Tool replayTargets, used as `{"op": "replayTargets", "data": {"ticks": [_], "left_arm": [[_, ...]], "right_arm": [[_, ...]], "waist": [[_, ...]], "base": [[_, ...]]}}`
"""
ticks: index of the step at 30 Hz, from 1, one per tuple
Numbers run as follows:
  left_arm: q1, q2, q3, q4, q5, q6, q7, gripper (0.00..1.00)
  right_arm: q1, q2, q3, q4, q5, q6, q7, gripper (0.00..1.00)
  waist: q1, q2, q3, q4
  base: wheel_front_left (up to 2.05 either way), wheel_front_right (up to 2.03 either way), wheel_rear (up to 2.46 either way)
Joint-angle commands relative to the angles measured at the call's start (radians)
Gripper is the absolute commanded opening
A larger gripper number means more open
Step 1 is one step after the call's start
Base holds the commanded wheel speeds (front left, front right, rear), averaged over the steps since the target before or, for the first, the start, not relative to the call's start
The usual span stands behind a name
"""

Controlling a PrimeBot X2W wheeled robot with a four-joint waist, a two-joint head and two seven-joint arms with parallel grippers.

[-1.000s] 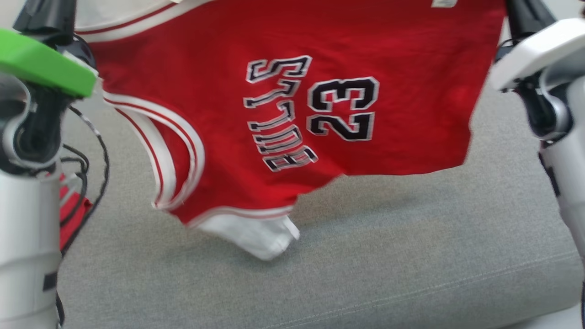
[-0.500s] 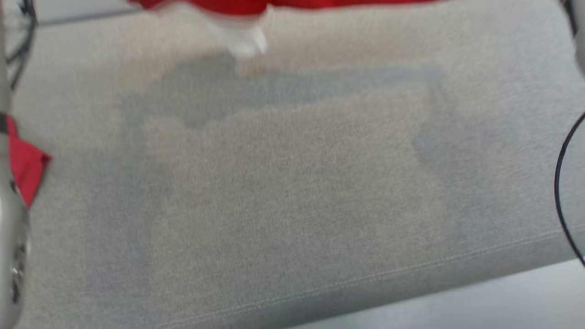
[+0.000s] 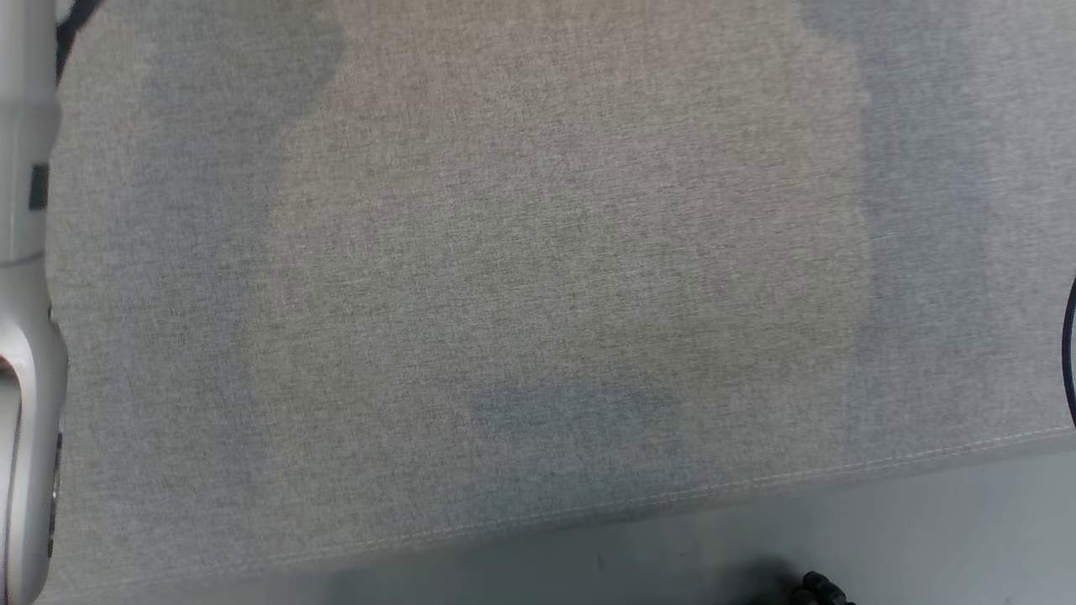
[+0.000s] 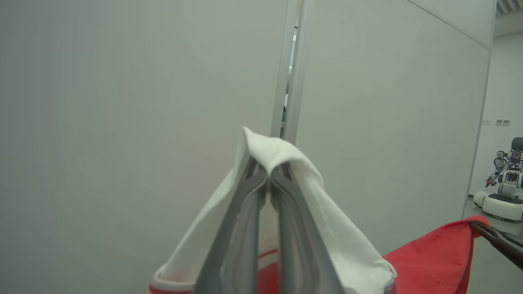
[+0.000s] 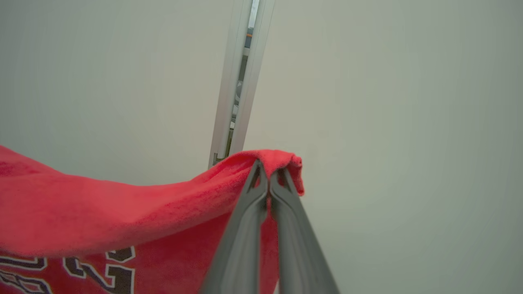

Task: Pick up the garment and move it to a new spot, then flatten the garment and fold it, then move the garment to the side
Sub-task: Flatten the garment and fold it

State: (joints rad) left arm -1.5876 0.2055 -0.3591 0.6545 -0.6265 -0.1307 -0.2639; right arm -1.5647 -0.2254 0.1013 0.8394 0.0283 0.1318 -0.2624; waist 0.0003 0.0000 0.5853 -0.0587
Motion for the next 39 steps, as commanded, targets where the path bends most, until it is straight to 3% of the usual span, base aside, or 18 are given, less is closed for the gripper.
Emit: {"op": "replayTargets", "data": {"ticks": [1,7,15,19,21,25,39], "left_arm": [[0.034,0.022,-0.01,-0.024,-0.017,0.0,0.0,0.0],[0.301,0.098,-0.073,-0.243,-0.114,0.0,0.0,0.0],[0.797,0.243,-0.102,-0.533,-0.143,0.008,0.0,0.0],[1.03,0.287,-0.113,-0.656,-0.122,0.069,0.0,0.0],[1.175,0.311,-0.122,-0.735,-0.111,0.122,0.0,0.0],[1.34,0.296,-0.135,-0.792,-0.177,0.173,0.016,0.0],[1.595,0.329,-0.194,-0.805,-0.147,0.315,0.055,0.0]], "right_arm": [[0.019,-0.004,0.0,-0.002,0.001,-0.002,-0.002,0.0],[0.205,-0.032,0.045,0.002,0.085,-0.002,-0.003,0.0],[0.496,-0.107,0.142,-0.066,0.253,-0.002,-0.003,0.0],[0.627,-0.147,0.185,-0.111,0.323,-0.002,-0.003,0.0],[0.715,-0.162,0.194,-0.147,0.364,-0.002,-0.003,0.0],[0.834,-0.188,0.196,-0.176,0.391,-0.002,-0.003,0.0],[1.171,-0.246,0.168,-0.241,0.417,-0.002,0.017,0.0]], "waist": [[-0.0003,0.0,0.122,0.069],[-0.0003,0.0,0.087,0.074],[-0.0003,0.0,-0.06,0.071],[-0.0003,0.0,-0.134,0.065],[-0.0003,0.0,-0.185,0.062],[-0.0003,0.0,-0.25,0.065],[-0.0003,0.0,-0.383,0.057]], "base": [[0.0,0.0,0.0],[0.0,0.0,0.0],[0.0,0.0,0.0],[0.0,0.0,0.0],[0.0,0.0,0.0],[0.0,0.0,0.0],[0.0,0.0,0.0]]}}
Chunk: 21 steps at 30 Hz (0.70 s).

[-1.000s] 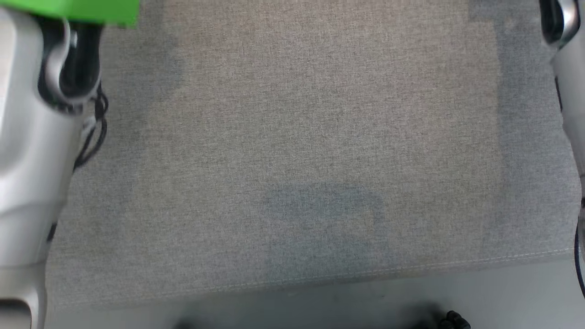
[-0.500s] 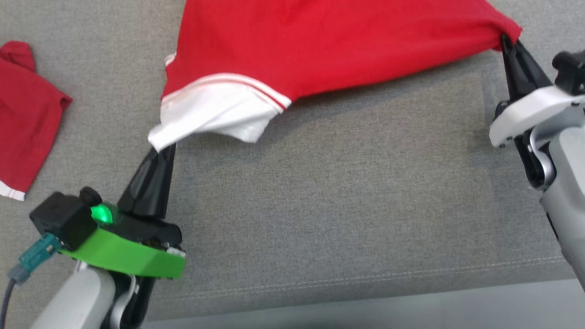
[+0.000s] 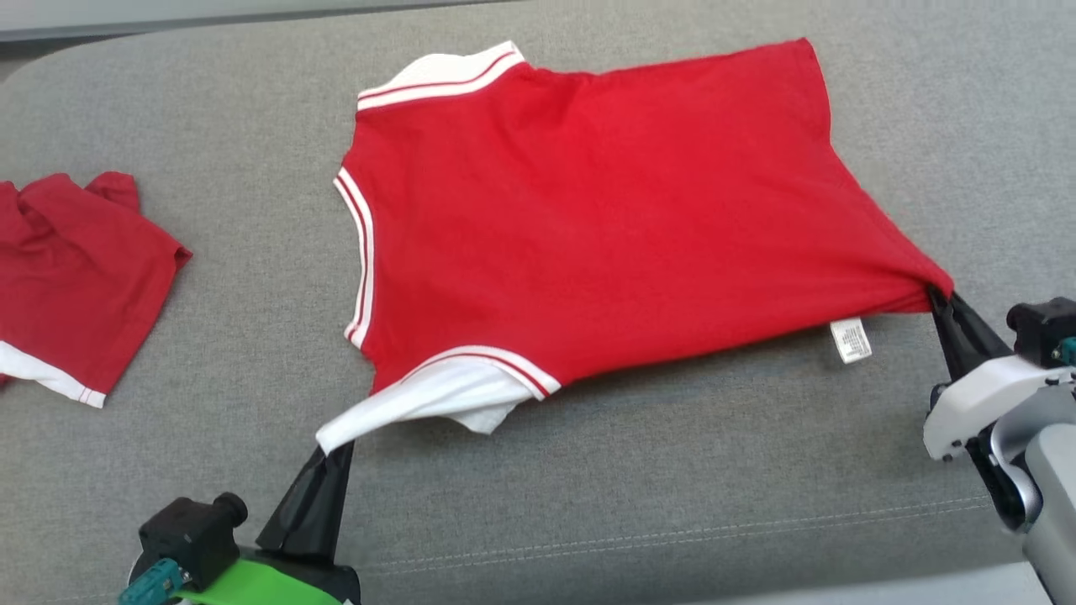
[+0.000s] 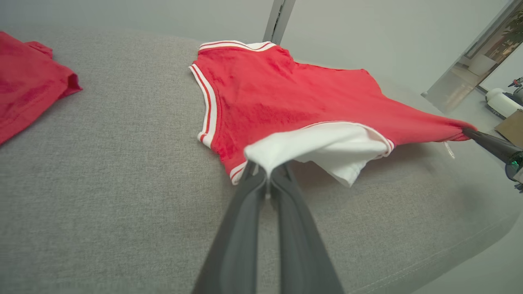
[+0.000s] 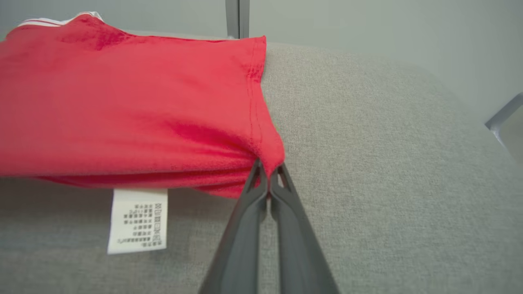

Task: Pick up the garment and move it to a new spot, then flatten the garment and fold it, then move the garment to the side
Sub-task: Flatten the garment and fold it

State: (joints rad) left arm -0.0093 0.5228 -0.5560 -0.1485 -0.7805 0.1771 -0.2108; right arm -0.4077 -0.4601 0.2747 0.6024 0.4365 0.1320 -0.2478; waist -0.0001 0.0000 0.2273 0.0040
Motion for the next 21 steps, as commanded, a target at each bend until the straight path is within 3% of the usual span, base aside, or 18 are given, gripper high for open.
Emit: {"op": "replayTargets", "data": {"ticks": [1,12,21], "left_arm": [[0.03,0.014,0.0,-0.01,0.002,0.015,0.008,0.0],[0.099,0.043,0.002,-0.107,-0.034,0.064,0.072,0.0],[-0.06,-0.03,0.004,-0.051,-0.062,0.026,0.092,0.0]], "right_arm": [[0.033,-0.019,-0.006,-0.013,0.013,-0.002,0.011,0.0],[0.186,-0.054,-0.037,-0.147,0.049,-0.002,0.115,0.0],[0.133,-0.032,-0.03,-0.217,0.057,-0.002,0.229,0.0]], "waist": [[0.0001,0.0,-0.029,-0.006],[0.0001,0.0,-0.066,-0.008],[0.0001,0.0,-0.05,-0.029]], "base": [[0.0,0.0,0.0],[0.0,0.0,0.0],[0.0,0.0,0.0]]}}
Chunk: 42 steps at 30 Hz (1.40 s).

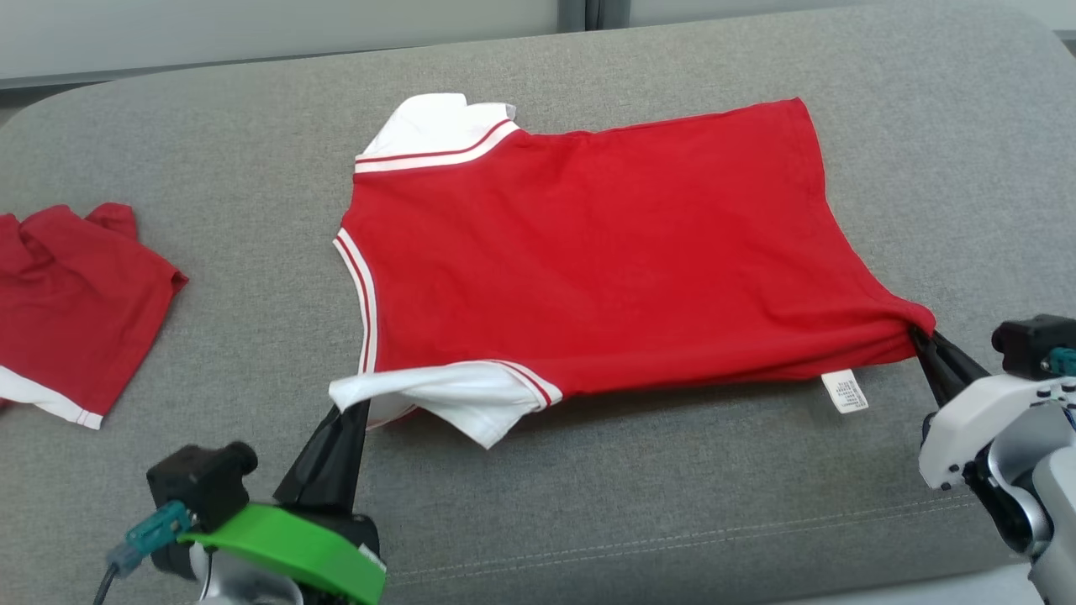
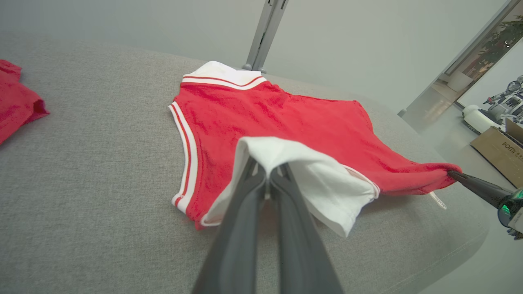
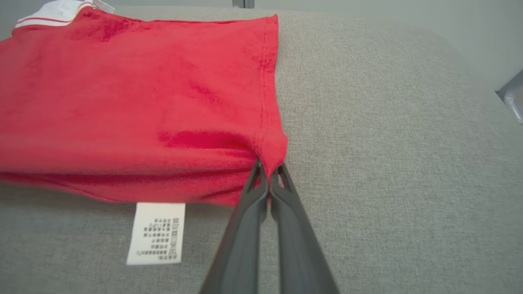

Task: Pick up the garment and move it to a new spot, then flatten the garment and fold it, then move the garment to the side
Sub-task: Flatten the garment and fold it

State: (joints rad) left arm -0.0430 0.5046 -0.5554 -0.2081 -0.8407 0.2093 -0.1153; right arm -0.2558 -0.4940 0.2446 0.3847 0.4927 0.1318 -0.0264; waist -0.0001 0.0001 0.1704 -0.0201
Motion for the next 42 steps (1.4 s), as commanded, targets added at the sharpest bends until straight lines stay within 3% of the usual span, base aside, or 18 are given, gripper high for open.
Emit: {"op": "replayTargets", "data": {"ticks": [1,6,13,23,29,30,31,32,33,34,35,39,42], "left_arm": [[-0.053,-0.024,0.004,0.027,-0.003,-0.01,-0.004,0.0],[-0.198,-0.102,0.01,0.162,0.014,-0.025,-0.031,0.0],[-0.39,-0.167,-0.014,0.386,0.101,-0.055,-0.094,0.0],[-0.598,-0.218,-0.048,0.656,0.199,-0.121,-0.134,0.0],[-0.65,-0.237,-0.063,0.771,0.21,-0.127,-0.128,0.0],[-0.657,-0.242,-0.065,0.792,0.209,-0.126,-0.127,0.0],[-0.662,-0.247,-0.068,0.809,0.21,-0.128,-0.127,0.0],[-0.666,-0.253,-0.07,0.823,0.21,-0.13,-0.129,0.03],[-0.668,-0.257,-0.07,0.836,0.209,-0.13,-0.13,0.33],[-0.669,-0.259,-0.073,0.848,0.209,-0.131,-0.131,0.57],[-0.67,-0.26,-0.074,0.856,0.212,-0.129,-0.132,1.0],[-0.64,-0.265,-0.062,0.845,0.206,-0.117,-0.14,1.0],[-0.592,-0.254,-0.047,0.811,0.191,-0.108,-0.142,1.0]], "right_arm": [[-0.034,0.009,0.002,0.006,-0.005,-0.002,0.02,0.0],[-0.134,0.052,0.013,0.063,-0.031,-0.002,0.058,0.0],[-0.307,0.112,0.034,0.213,-0.06,-0.002,0.029,0.0],[-0.515,0.14,0.069,0.445,-0.157,-0.002,-0.1,0.0],[-0.574,0.16,0.102,0.544,-0.174,-0.002,-0.164,0.0],[-0.582,0.166,0.108,0.563,-0.175,-0.002,-0.174,0.3],[-0.589,0.171,0.115,0.58,-0.177,-0.002,-0.181,0.44],[-0.594,0.176,0.122,0.596,-0.176,-0.002,-0.19,0.62],[-0.599,0.177,0.125,0.609,-0.173,-0.002,-0.199,1.0],[-0.603,0.179,0.127,0.62,-0.17,-0.002,-0.209,1.0],[-0.604,0.179,0.128,0.628,-0.169,-0.002,-0.218,1.0],[-0.589,0.176,0.119,0.623,-0.159,-0.002,-0.237,1.0],[-0.564,0.166,0.086,0.549,-0.16,-0.002,-0.239,1.0]], "waist": [[0.0001,-0.0001,0.013,-0.007],[0.0001,-0.0001,0.046,-0.016],[0.0001,-0.0001,0.102,-0.026],[0.0001,-0.0001,0.193,-0.007],[0.0001,-0.0001,0.21,-0.003],[0.0001,-0.0001,0.211,-0.003],[0.0001,-0.0001,0.21,-0.004],[0.0001,-0.0001,0.208,-0.004],[0.0001,-0.0001,0.204,-0.004],[0.0001,-0.0001,0.199,-0.005],[0.0001,-0.0001,0.194,-0.006],[0.0001,-0.0001,0.163,-0.012],[0.0001,-0.0001,0.139,-0.019]], "base": [[0.0,0.0,0.0],[0.0,0.0,0.0],[0.0,0.0,0.0],[0.0,0.0,0.0],[0.0,0.0,0.0],[0.0,0.0,0.0],[0.0,0.0,0.0],[0.0,0.0,0.0],[0.0,0.0,0.0],[0.0,0.0,0.0],[0.0,0.0,0.0],[0.0,0.0,0.0],[0.0,0.0,0.0]]}}
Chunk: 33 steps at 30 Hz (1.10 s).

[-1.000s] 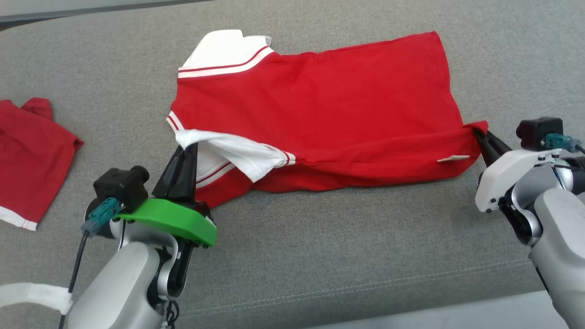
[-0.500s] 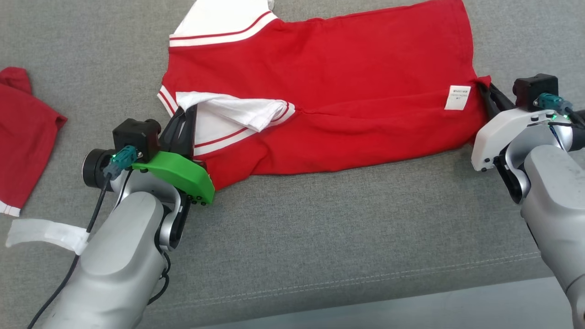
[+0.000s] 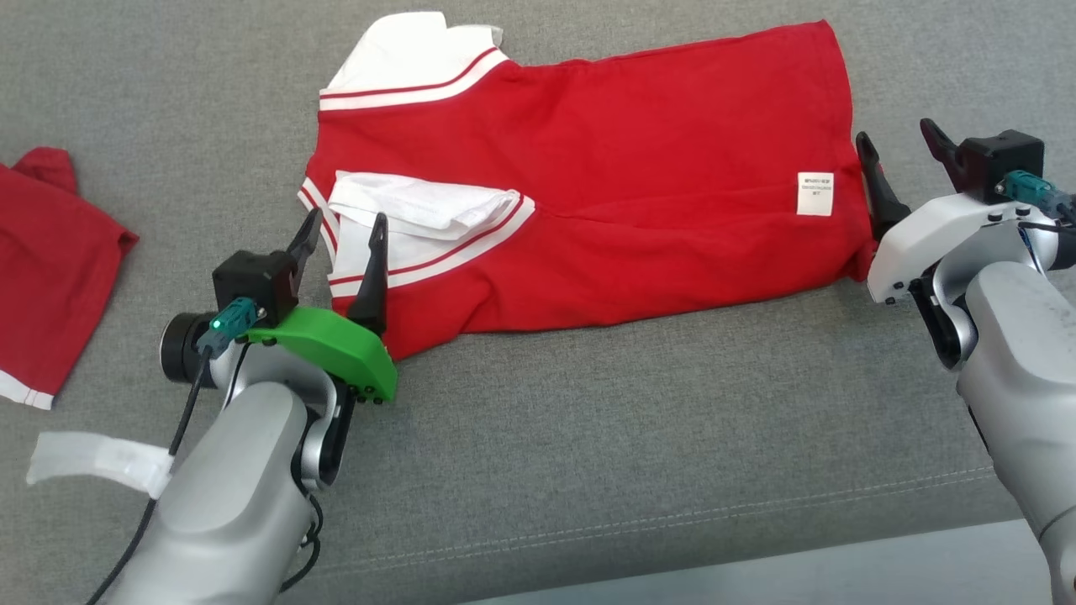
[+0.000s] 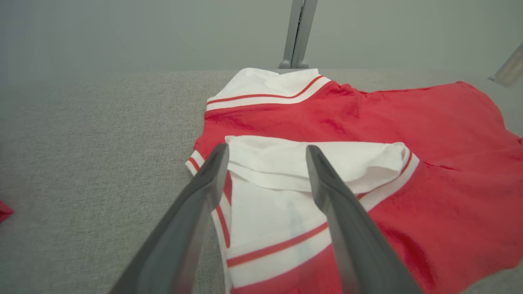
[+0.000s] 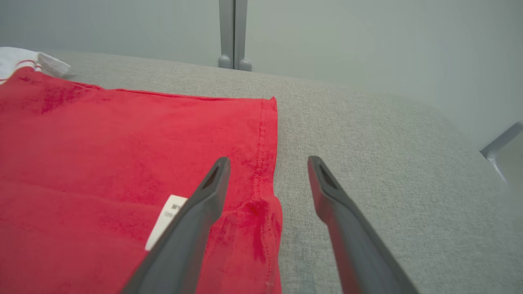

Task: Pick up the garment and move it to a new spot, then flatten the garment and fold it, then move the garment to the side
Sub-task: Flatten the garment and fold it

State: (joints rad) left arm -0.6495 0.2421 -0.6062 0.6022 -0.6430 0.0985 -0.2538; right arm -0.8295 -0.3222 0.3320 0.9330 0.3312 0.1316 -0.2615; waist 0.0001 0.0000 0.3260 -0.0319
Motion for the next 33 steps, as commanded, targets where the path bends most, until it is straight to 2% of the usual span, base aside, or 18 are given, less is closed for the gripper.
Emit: {"op": "replayTargets", "data": {"ticks": [1,6,12,14,15,16,19,20,21,22,23,29,33], "left_arm": [[0.031,0.013,0.009,-0.012,-0.014,0.006,-0.005,1.0],[0.149,0.035,0.03,-0.092,-0.073,0.026,0.04,1.0],[0.248,0.072,0.021,-0.174,-0.101,0.078,0.143,0.99],[0.253,0.079,0.018,-0.181,-0.1,0.092,0.161,0.74],[0.253,0.081,0.015,-0.179,-0.101,0.098,0.174,0.53],[0.253,0.082,0.01,-0.175,-0.102,0.102,0.189,0.48],[0.25,0.085,0.003,-0.162,-0.109,0.114,0.229,0.47],[0.247,0.087,0.002,-0.158,-0.106,0.119,0.238,0.43],[0.244,0.088,0.003,-0.158,-0.106,0.123,0.241,0.31],[0.243,0.088,0.004,-0.158,-0.108,0.125,0.244,0.05],[0.243,0.09,0.004,-0.16,-0.108,0.127,0.246,0.0],[0.278,0.107,0.005,-0.19,-0.109,0.132,0.235,0.0],[0.327,0.123,0.007,-0.24,-0.124,0.136,0.231,0.0]], "right_arm": [[0.029,-0.005,-0.015,-0.028,-0.001,-0.002,-0.003,1.0],[0.133,0.004,-0.088,-0.151,-0.022,-0.002,-0.004,1.0],[0.237,0.032,-0.131,-0.23,-0.043,-0.002,-0.004,1.0],[0.251,0.037,-0.13,-0.241,-0.044,-0.002,-0.004,1.0],[0.255,0.039,-0.129,-0.245,-0.044,-0.002,-0.004,1.0],[0.259,0.039,-0.128,-0.249,-0.042,-0.002,-0.004,1.0],[0.265,0.038,-0.125,-0.253,-0.036,-0.002,-0.004,1.0],[0.265,0.037,-0.122,-0.254,-0.035,-0.002,-0.004,1.0],[0.265,0.036,-0.12,-0.256,-0.034,-0.002,-0.004,1.0],[0.265,0.035,-0.118,-0.256,-0.034,-0.002,-0.004,1.0],[0.265,0.035,-0.117,-0.257,-0.033,-0.002,-0.004,1.0],[0.281,0.045,-0.106,-0.221,-0.018,-0.002,-0.004,1.0],[0.274,0.059,-0.055,-0.146,0.031,-0.002,0.019,1.0]], "waist": [[-0.0001,0.0,-0.024,-0.009],[-0.0001,0.0,-0.065,-0.02],[-0.0001,0.0,-0.093,-0.034],[-0.0001,0.0,-0.095,-0.04],[-0.0001,0.0,-0.095,-0.043],[-0.0001,0.0,-0.095,-0.046],[-0.0001,0.0,-0.095,-0.057],[-0.0001,0.0,-0.094,-0.061],[-0.0001,0.0,-0.094,-0.065],[-0.0001,0.0,-0.094,-0.067],[-0.0001,0.0,-0.095,-0.07],[-0.0001,0.0,-0.11,-0.075],[-0.0001,0.0,-0.122,-0.073]], "base": [[0.0,0.0,0.0],[0.0,0.0,0.0],[0.0,0.0,0.0],[0.0,0.0,0.0],[0.0,0.0,0.0],[0.0,0.0,0.0],[0.0,0.0,0.0],[0.0,0.0,0.0],[0.0,0.0,0.0],[0.0,0.0,0.0],[0.0,0.0,0.0],[0.0,0.0,0.0],[0.0,0.0,0.0]]}}
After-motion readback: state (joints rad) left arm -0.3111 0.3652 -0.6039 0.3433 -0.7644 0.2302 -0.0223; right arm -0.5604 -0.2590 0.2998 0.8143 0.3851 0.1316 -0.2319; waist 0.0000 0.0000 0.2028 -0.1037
